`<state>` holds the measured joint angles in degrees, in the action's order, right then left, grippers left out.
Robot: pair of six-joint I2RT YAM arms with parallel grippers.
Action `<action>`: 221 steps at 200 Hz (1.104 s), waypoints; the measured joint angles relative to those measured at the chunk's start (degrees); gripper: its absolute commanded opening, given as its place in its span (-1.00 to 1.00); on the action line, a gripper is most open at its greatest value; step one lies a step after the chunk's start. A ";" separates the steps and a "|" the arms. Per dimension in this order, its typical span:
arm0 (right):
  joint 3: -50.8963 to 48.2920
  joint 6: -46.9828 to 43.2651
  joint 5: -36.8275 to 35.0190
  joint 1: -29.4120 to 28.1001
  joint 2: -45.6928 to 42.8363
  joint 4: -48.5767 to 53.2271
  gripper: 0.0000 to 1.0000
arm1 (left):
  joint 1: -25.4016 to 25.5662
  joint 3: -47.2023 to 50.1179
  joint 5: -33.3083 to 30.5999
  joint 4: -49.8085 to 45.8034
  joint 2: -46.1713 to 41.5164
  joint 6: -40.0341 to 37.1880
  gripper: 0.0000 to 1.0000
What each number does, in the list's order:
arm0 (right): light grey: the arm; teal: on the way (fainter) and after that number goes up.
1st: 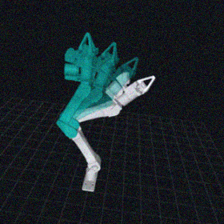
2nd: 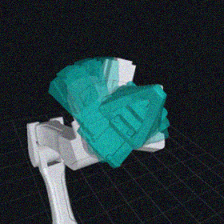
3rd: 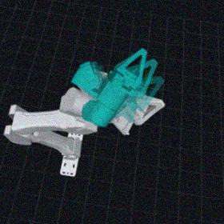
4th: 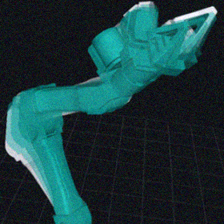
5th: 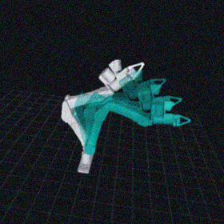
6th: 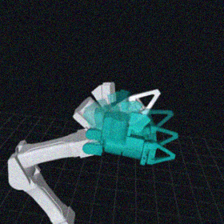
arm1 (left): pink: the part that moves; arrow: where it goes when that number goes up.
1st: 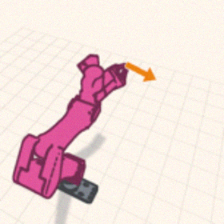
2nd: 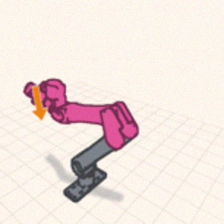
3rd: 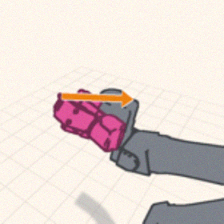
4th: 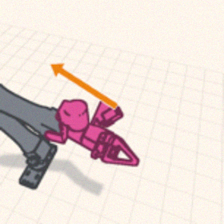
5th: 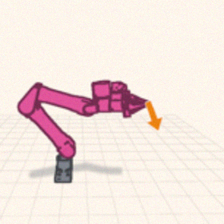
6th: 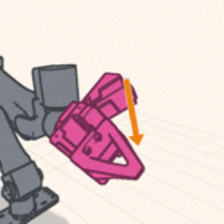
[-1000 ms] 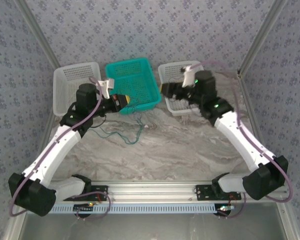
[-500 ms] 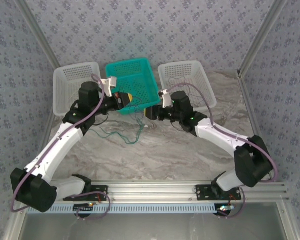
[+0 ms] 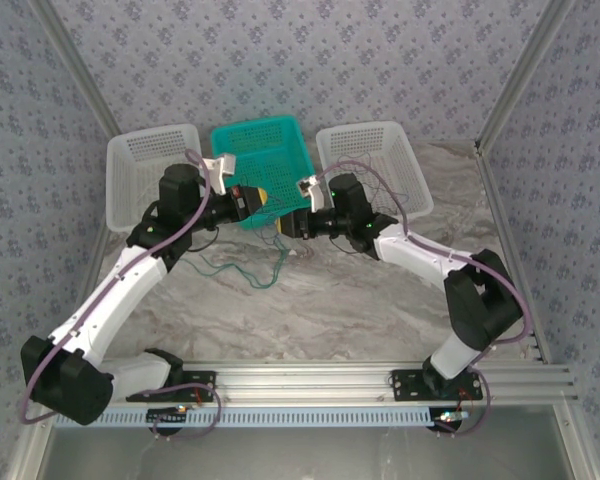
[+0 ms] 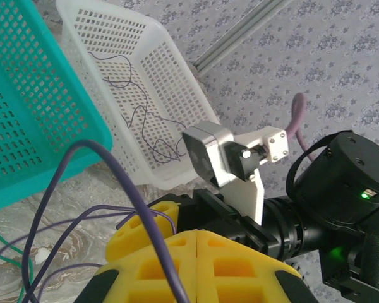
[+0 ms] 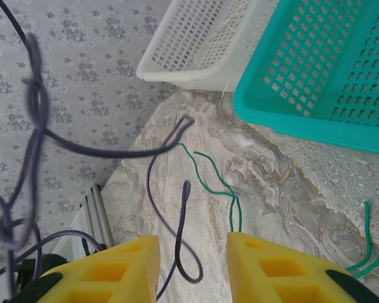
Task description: Untangle the cables
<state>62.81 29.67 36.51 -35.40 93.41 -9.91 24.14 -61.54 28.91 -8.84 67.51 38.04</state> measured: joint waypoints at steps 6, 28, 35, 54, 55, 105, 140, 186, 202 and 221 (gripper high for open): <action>0.24 -0.04 0.24 0.00 0.44 0.02 -0.38 | 0.00 -0.04 0.00 -0.02 -0.02 -0.02 -1.00; 0.83 -0.07 1.05 0.00 1.62 0.11 -0.43 | 0.00 -0.15 -0.24 -0.13 -0.28 -0.02 -1.00; 0.92 -0.09 1.42 0.00 1.77 0.22 -0.48 | 0.00 -0.17 -0.28 -0.11 -0.44 -0.02 -1.00; 1.20 0.15 1.90 0.00 2.01 0.31 -0.81 | 0.00 -0.24 -0.66 -0.11 -0.76 -0.02 -1.00; 1.20 0.09 1.92 0.00 2.01 0.33 -0.83 | 0.00 -0.26 -0.66 -0.11 -0.76 -0.02 -1.00; 0.57 -0.07 -3.93 0.70 1.05 2.38 -1.00 | -0.02 -1.68 -7.58 -5.55 -2.27 -2.08 -1.00; -4.79 0.76 -15.21 7.39 -7.28 9.35 -1.00 | -5.90 -5.62 -19.41 -16.52 -7.04 -5.31 -1.00; -12.44 1.66 -22.88 18.18 -26.12 15.08 -1.00 | -18.53 -3.04 -17.49 -21.66 -12.76 -5.60 -1.00; -13.22 1.70 -22.62 19.82 -31.43 15.63 -1.00 | -19.52 -1.38 -14.10 -22.03 -12.24 -5.44 -1.00; -13.97 2.19 -22.25 22.18 -35.78 17.55 -1.00 | -19.61 -0.48 -9.97 -22.05 -11.47 -5.40 -1.00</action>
<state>48.84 31.86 14.26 -13.21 57.63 7.64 4.54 -62.02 18.94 -30.89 56.03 32.64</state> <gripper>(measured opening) 0.063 0.043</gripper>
